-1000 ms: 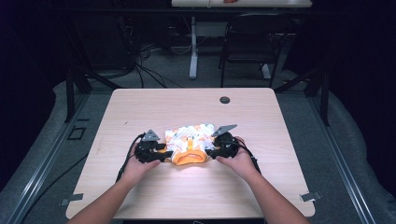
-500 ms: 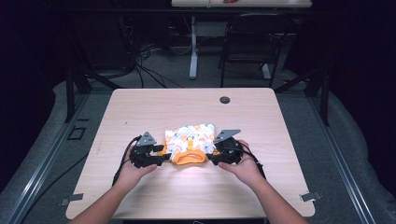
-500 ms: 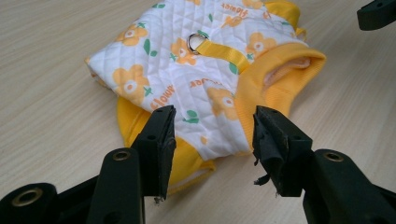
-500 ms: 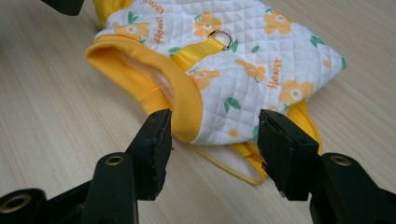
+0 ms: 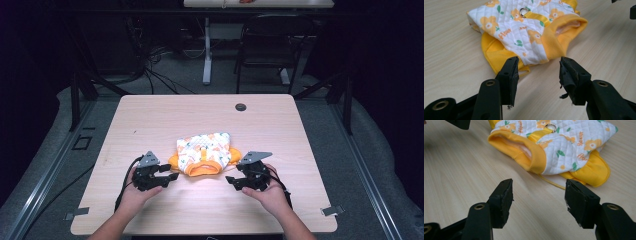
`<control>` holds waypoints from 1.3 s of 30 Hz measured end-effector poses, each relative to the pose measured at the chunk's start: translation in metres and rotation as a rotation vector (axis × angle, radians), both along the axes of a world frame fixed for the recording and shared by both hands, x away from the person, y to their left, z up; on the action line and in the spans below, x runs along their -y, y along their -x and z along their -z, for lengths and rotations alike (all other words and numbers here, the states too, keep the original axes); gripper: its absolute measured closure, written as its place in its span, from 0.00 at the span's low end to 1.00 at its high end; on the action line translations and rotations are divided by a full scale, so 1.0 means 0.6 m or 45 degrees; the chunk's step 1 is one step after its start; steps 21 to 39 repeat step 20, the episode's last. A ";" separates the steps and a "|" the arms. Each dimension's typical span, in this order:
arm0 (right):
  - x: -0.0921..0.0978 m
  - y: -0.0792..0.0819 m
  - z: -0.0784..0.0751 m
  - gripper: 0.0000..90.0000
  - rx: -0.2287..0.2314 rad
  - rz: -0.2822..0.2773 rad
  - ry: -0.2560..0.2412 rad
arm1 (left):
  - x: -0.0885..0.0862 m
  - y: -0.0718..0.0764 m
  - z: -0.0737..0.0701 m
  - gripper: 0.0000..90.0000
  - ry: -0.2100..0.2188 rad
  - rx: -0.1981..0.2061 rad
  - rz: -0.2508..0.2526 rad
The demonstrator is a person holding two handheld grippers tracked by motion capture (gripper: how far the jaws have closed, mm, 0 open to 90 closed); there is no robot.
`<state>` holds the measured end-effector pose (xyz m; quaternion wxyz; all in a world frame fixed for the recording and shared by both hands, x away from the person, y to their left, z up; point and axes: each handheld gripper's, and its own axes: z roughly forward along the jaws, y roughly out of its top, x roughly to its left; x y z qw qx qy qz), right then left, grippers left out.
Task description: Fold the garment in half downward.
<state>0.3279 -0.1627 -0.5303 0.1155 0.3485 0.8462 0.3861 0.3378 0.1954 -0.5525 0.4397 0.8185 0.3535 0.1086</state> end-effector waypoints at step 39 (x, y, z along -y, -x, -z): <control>0.004 0.021 0.050 0.52 -0.017 0.029 0.076 | -0.011 0.028 0.024 0.56 -0.079 -0.024 0.051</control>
